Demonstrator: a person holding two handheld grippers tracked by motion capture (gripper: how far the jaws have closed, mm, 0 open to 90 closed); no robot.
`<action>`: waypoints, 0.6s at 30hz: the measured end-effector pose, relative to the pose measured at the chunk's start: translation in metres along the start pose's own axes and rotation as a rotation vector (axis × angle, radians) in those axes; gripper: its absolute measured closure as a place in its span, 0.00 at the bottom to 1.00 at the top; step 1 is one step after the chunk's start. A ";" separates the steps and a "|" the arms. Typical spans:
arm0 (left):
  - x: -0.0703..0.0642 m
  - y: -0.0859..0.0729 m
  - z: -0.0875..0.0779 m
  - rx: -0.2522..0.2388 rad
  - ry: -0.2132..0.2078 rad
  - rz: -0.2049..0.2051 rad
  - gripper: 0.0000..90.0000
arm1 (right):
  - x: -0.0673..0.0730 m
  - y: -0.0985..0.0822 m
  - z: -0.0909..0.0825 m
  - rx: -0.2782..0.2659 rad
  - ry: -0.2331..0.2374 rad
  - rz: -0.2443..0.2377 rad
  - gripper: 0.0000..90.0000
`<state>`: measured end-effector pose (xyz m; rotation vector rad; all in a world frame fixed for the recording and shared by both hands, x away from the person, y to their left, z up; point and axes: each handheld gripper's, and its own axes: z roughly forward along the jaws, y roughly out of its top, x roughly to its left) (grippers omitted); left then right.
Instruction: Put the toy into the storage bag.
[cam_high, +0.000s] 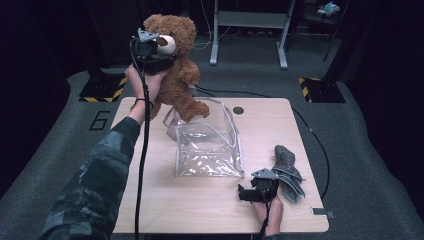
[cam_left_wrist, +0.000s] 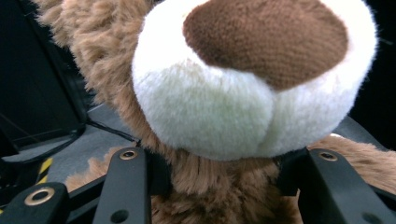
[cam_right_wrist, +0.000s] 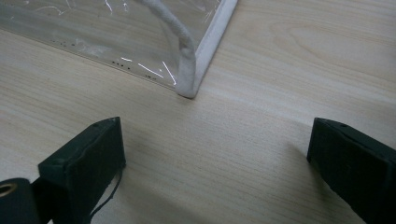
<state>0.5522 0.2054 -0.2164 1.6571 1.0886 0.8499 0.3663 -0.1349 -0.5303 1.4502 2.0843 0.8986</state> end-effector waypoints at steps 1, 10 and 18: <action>-0.003 0.000 0.002 0.002 -0.005 0.002 0.58 | 0.000 0.000 0.000 0.000 0.000 0.000 0.04; -0.024 -0.003 0.014 -0.009 -0.046 -0.017 0.58 | 0.000 0.000 0.000 0.002 0.006 -0.005 0.04; -0.038 -0.009 0.023 -0.027 -0.073 -0.027 0.58 | 0.000 0.000 0.000 0.002 0.006 -0.006 0.04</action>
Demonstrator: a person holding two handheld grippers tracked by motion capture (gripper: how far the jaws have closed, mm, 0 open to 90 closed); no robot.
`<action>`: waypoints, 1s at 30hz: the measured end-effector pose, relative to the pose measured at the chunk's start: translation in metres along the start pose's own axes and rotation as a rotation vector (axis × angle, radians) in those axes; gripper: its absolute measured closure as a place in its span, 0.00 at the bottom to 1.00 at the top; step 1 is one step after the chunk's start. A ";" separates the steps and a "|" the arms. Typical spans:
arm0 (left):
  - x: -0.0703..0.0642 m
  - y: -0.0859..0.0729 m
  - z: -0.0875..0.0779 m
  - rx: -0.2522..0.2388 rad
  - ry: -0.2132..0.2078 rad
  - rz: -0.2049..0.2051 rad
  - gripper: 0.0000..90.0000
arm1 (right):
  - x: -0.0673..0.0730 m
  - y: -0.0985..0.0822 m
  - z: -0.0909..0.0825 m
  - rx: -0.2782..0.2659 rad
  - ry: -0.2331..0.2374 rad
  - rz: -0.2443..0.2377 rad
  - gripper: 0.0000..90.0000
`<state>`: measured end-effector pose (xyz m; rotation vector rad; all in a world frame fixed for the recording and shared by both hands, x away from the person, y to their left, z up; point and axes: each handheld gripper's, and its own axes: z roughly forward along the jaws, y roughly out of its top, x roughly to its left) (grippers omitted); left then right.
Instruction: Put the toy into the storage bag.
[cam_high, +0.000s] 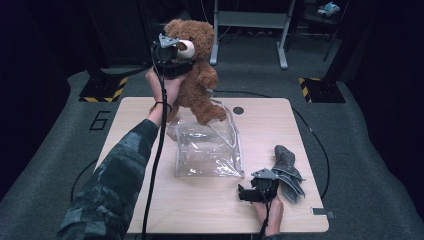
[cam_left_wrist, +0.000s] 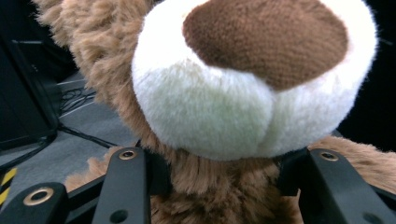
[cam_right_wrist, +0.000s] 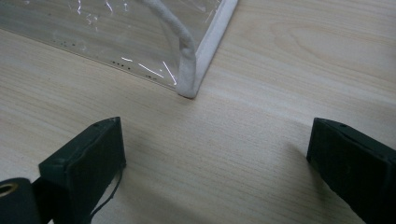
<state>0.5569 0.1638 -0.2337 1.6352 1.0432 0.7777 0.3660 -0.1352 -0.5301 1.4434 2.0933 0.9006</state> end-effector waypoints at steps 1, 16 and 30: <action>-0.002 -0.003 0.002 0.001 -0.004 -0.005 0.58 | 0.000 0.000 0.000 0.000 0.000 0.000 0.04; -0.005 -0.031 0.016 0.024 -0.029 -0.031 0.57 | 0.000 0.000 0.000 -0.001 0.001 -0.001 0.04; -0.015 -0.053 0.013 0.049 -0.090 -0.051 0.56 | 0.000 0.000 0.000 -0.001 0.002 0.000 0.04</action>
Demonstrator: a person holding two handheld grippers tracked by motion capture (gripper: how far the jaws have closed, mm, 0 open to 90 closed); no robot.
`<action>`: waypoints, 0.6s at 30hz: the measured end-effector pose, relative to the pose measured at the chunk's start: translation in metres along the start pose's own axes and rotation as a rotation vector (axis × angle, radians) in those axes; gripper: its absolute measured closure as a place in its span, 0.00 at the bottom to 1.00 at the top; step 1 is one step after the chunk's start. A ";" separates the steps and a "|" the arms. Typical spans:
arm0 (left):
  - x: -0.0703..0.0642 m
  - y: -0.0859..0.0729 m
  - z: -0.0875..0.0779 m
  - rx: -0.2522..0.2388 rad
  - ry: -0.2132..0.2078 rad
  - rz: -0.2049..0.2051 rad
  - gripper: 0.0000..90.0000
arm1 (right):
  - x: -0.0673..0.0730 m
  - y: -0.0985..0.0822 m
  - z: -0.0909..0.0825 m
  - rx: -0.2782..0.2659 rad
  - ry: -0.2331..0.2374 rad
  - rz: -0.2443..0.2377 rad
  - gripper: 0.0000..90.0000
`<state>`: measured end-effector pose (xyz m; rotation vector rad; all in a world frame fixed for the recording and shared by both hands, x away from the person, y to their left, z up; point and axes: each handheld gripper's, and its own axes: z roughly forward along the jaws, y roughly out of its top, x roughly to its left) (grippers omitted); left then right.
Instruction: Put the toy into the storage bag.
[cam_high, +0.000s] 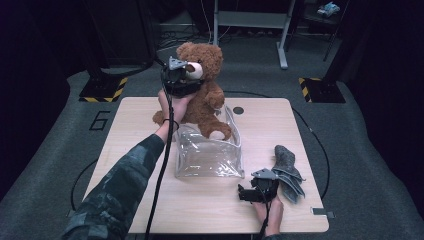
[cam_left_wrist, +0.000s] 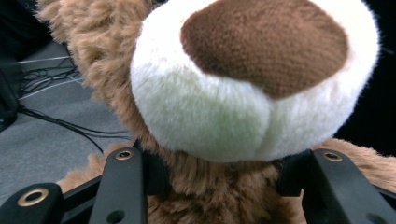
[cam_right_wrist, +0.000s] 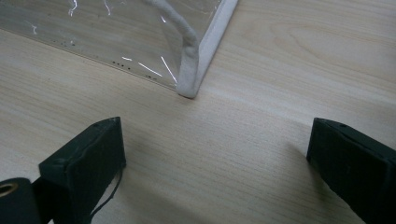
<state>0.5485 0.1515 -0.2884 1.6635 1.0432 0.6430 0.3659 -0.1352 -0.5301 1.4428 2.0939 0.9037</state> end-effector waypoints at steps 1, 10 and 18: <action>-0.001 -0.002 0.000 0.007 -0.005 -0.005 0.56 | 0.000 0.000 0.000 0.001 -0.002 -0.001 0.04; -0.007 -0.019 0.000 0.061 -0.014 -0.006 0.53 | 0.000 0.000 0.000 0.001 -0.004 0.000 0.04; -0.007 -0.035 -0.002 0.133 -0.037 -0.030 0.51 | 0.000 0.000 0.000 0.001 -0.004 0.001 0.04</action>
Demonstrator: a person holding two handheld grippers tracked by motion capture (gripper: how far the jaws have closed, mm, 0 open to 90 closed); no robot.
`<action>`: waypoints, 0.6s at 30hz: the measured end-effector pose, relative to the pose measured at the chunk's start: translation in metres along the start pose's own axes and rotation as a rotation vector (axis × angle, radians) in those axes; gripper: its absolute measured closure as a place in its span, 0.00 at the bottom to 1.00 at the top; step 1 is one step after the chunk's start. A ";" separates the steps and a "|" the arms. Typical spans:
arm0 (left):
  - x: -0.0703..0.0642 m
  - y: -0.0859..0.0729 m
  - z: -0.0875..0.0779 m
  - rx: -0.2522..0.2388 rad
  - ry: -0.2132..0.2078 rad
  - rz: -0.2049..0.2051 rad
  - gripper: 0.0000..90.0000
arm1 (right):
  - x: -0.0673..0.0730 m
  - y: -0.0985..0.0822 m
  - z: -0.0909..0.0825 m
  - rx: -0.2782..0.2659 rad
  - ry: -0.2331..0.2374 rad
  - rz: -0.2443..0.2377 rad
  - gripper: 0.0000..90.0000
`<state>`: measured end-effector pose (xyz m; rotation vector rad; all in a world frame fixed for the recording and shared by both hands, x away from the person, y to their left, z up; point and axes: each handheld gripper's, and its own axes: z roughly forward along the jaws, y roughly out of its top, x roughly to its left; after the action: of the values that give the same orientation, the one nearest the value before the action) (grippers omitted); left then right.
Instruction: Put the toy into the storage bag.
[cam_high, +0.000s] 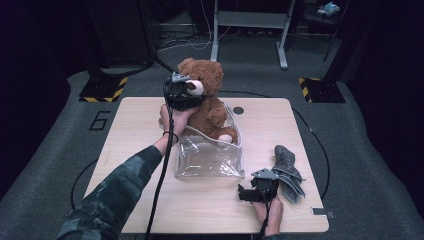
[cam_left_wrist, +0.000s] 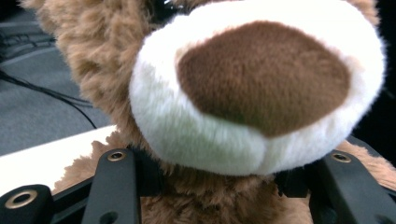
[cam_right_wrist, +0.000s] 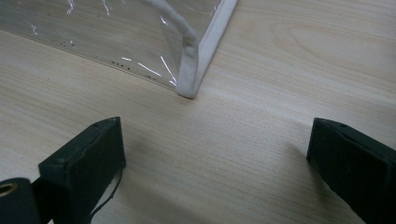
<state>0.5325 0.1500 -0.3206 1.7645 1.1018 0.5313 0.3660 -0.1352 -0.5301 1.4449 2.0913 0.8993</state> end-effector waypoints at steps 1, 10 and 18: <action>0.000 -0.002 0.000 0.007 -0.005 -0.001 0.50 | 0.000 0.000 0.000 -0.001 0.001 -0.002 0.04; 0.000 -0.024 -0.001 0.146 -0.051 0.030 0.42 | 0.000 0.000 0.000 -0.002 -0.007 0.005 0.04; 0.009 -0.040 -0.019 0.173 -0.122 0.059 0.33 | 0.000 0.000 0.001 -0.006 -0.012 0.005 0.04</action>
<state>0.5047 0.1731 -0.3487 1.9577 1.0393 0.3669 0.3665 -0.1349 -0.5305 1.4495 2.0761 0.8955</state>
